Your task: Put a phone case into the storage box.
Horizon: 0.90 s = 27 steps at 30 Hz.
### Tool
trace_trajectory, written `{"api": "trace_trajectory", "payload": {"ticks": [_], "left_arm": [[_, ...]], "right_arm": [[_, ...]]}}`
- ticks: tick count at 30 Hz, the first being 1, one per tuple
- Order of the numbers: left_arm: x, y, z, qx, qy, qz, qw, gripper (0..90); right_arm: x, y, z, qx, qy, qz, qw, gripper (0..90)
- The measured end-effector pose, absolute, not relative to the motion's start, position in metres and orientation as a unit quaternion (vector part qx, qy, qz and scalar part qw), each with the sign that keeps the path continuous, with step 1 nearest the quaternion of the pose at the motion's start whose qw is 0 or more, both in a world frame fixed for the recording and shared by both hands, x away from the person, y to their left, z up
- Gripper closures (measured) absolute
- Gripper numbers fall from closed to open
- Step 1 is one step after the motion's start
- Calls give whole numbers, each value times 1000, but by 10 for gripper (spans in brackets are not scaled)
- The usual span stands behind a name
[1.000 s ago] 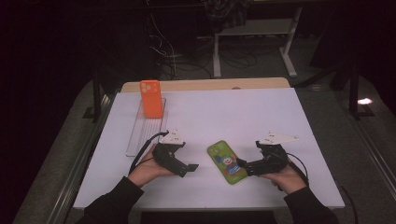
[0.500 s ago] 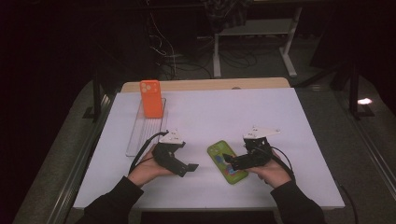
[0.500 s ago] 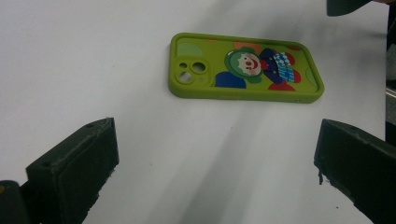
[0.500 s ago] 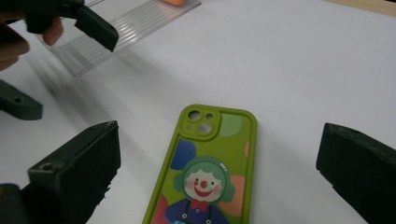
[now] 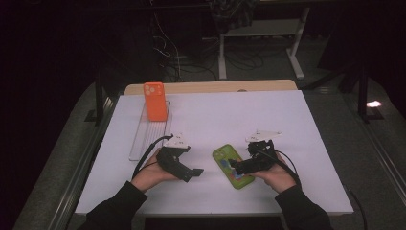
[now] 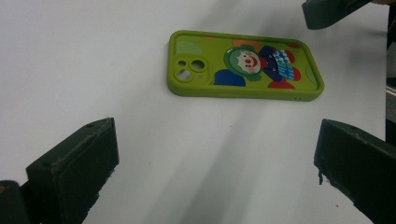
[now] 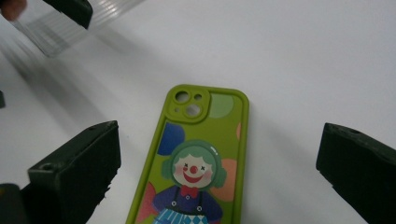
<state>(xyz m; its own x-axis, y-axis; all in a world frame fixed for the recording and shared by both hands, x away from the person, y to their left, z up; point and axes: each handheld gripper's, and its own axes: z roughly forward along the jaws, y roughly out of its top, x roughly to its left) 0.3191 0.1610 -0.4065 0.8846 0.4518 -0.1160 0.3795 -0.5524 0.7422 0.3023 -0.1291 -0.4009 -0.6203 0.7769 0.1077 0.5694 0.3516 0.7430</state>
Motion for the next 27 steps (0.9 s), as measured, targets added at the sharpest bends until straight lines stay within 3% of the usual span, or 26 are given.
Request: {"api": "trace_trajectory", "payload": {"ticks": [27], "left_arm": [[319, 161, -408, 880, 240, 41, 408, 0]], "right_arm": [[299, -102, -440, 415, 860, 276, 109, 0]]}}
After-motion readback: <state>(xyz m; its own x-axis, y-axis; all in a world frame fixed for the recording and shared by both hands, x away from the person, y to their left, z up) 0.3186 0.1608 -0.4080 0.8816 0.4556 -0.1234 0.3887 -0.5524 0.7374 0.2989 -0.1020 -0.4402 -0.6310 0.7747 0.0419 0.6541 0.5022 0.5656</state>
